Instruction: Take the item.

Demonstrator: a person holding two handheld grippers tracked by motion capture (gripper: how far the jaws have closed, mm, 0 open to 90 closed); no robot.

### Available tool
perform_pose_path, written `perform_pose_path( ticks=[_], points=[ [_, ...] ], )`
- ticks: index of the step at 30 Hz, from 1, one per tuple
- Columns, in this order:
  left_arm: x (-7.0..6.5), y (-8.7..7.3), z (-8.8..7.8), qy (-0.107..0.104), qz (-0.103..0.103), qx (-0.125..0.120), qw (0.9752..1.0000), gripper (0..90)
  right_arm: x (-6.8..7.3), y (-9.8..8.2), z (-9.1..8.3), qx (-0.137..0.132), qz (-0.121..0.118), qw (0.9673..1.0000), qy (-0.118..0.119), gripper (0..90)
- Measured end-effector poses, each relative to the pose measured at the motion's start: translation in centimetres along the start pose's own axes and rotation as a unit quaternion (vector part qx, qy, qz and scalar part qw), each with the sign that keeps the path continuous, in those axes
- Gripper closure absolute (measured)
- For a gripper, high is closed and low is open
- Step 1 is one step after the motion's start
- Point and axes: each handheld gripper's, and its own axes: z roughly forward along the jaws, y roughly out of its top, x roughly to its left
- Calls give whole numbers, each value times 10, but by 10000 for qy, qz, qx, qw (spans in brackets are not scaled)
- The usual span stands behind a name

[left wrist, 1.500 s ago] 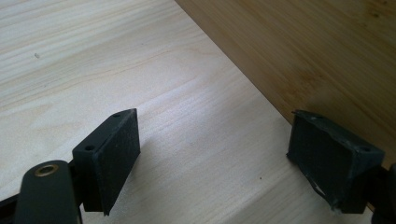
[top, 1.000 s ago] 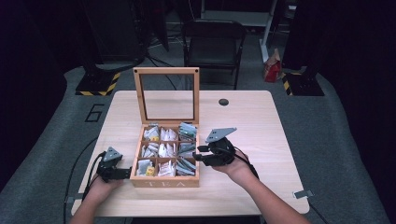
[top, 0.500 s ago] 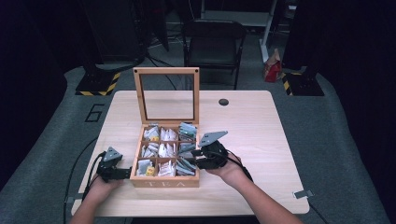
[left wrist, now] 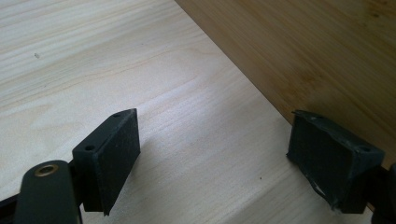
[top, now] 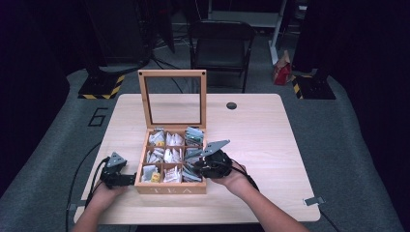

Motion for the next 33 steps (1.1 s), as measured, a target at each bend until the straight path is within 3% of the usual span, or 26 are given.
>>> perform_pose_path(
  ticks=[12, 23, 33],
  points=[
    [0, 0, 0, -4, -2, 4, 10000, 164, 0, -4, 9, 97, -26, 9999, 30, 780],
    [0, 0, 0, -11, -1, 16, 10000, 164, 3, -5, 12, 119, -45, 9999, 113, 889],
    [0, 0, 0, 7, -4, -15, 10000, 164, 4, -1, 7, 79, -75, 9999, 124, 899]
  ],
)
